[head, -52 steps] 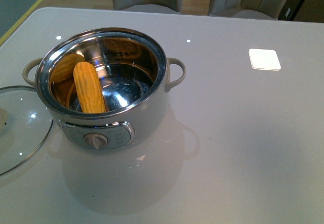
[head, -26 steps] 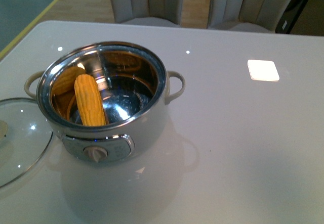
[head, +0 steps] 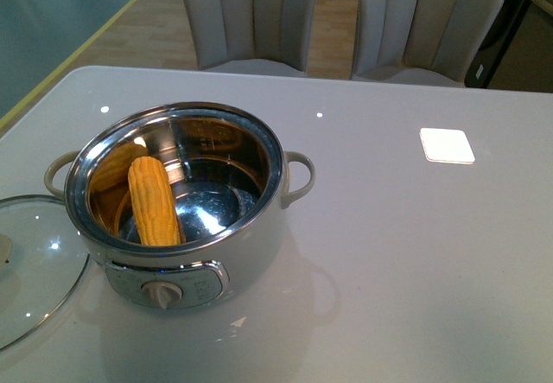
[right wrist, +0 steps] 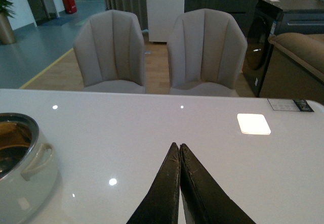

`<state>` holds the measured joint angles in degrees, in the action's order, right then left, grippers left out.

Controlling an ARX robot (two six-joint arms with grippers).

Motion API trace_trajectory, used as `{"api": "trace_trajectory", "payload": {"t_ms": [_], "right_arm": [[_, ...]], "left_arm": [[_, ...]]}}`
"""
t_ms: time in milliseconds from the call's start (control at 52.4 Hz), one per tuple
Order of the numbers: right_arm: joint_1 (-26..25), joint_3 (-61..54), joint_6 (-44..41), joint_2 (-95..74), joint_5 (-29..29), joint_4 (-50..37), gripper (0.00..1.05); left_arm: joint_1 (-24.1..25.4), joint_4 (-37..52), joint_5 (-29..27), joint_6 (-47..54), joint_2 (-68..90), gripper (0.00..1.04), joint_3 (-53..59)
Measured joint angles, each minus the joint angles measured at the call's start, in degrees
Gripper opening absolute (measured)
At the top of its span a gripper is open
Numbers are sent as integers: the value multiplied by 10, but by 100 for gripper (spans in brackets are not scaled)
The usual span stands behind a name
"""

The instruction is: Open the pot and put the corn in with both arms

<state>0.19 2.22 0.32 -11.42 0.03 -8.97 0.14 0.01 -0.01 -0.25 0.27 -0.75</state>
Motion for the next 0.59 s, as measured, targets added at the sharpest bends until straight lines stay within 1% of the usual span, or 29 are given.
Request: {"api": "trace_trajectory", "payload": {"t_ms": [76,172,592], "right_arm": [[0,-6,0,20,0,6,2],[0,-6,0,90,0,81,2],[0,-6,0,110,0,89,2]], "left_arm": [[0,0,0,0,0,98,0],[0,0,0,0,0,98,0],[0,0,0,0,0,98,0]]}}
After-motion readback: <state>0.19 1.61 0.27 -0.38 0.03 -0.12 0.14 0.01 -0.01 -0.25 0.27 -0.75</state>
